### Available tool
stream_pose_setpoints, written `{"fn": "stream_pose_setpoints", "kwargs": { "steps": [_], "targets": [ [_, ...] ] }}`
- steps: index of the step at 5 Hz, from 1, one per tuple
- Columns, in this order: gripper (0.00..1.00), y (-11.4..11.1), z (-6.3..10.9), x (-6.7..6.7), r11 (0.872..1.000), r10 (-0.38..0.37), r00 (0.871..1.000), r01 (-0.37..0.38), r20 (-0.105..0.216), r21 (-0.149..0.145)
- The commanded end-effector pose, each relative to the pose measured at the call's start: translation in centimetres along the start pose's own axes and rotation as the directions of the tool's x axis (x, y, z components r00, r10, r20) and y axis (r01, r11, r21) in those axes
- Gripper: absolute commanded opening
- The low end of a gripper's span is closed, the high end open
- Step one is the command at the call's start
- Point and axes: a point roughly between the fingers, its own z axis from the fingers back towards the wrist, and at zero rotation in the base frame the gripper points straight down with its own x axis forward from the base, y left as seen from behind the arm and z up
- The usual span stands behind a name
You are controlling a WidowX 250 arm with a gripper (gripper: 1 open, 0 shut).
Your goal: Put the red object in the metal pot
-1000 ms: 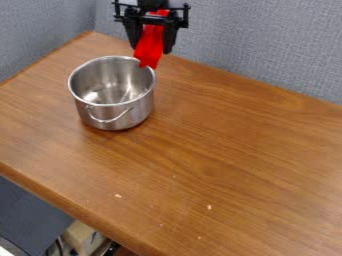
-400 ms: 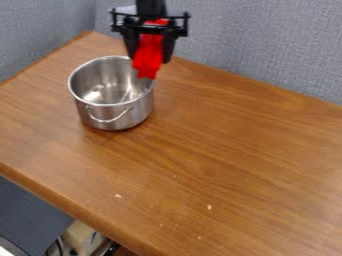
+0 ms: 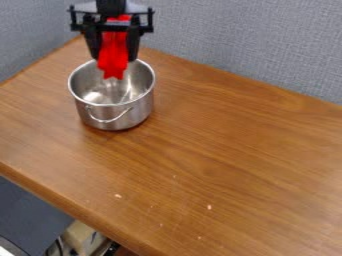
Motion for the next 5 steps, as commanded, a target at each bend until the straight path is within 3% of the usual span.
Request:
{"fn": "stream_pose_setpoints", "kwargs": {
  "steps": [1,2,3,4,5],
  "targets": [
    [0.0,1.4,1.2,0.1,0.999,0.051,0.997,-0.052,0.059,0.016],
    [0.0,2.3,-0.4,0.7,0.994,0.092,0.995,-0.094,0.043,0.05],
    [0.0,2.5,-2.3,0.5,0.993,0.088,0.995,-0.091,0.037,0.078],
    [0.0,1.7,-3.1,-0.1,0.997,0.033,0.999,-0.035,0.043,0.063],
    [1.0,1.1,-3.0,0.2,0.996,0.061,0.997,-0.064,0.041,0.065]
  ]
}}
